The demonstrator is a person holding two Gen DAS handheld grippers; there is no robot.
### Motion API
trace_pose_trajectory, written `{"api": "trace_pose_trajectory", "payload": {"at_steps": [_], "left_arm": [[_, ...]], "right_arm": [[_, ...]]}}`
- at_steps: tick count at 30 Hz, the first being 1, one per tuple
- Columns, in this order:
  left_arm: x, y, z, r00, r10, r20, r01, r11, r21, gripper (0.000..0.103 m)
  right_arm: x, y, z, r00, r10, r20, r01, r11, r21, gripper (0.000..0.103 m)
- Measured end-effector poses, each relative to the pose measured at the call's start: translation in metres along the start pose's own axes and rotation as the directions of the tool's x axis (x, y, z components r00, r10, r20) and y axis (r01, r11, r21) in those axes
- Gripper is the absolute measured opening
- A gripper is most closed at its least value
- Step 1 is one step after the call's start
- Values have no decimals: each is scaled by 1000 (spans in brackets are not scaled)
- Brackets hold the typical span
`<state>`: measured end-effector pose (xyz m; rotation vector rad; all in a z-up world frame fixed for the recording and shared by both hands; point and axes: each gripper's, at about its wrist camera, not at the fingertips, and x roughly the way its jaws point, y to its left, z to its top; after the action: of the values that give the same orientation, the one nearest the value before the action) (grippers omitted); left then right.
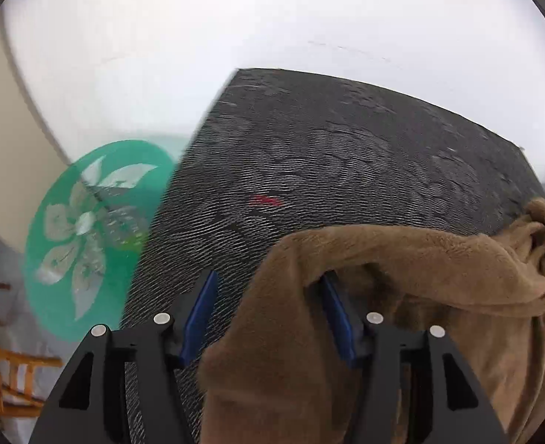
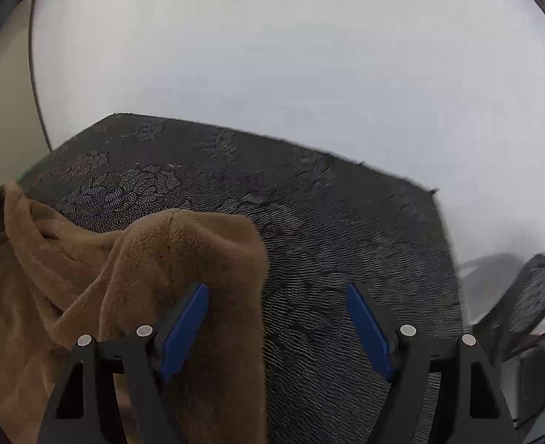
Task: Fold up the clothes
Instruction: 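Lower the held blanket onto the table with both grippers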
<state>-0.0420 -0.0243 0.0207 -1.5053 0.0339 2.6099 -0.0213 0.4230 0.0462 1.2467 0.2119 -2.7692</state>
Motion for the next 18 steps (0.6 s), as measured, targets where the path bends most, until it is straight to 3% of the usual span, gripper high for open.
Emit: {"api": "trace_pose_trajectory", "payload": {"at_steps": [4,8,12,13,14,15,16,18], "left_arm": [[21,-5,8,999,-26,-39,29,998,55,69],[27,-4,12,998,-44,-41,46,998,47,73],[24,-5,8,998,-53,-29,55,997,55,71],[23,-6,7,998,-57,-24,59,997,57,67],[22,-7,6,998,-61,-20,62,996,60,54],[19,-8,4,998,-63,-14,64,996,64,37],[16,-9,3,998,-65,-7,66,995,69,30],[9,-13,-1,999,-51,9,50,995,85,18]], "right_arm": [[34,-2,3,991,127,-47,-122,988,99,79],[45,13,3,982,176,-64,-172,983,72,79],[44,19,4,974,209,-83,-205,977,54,76],[44,19,4,971,223,-88,-219,974,57,63],[43,20,3,969,230,-90,-226,972,58,45],[42,20,1,968,235,-92,-230,971,60,37],[37,22,0,972,222,-82,-218,974,57,29],[23,23,-2,980,192,-46,-190,980,53,25]]}}
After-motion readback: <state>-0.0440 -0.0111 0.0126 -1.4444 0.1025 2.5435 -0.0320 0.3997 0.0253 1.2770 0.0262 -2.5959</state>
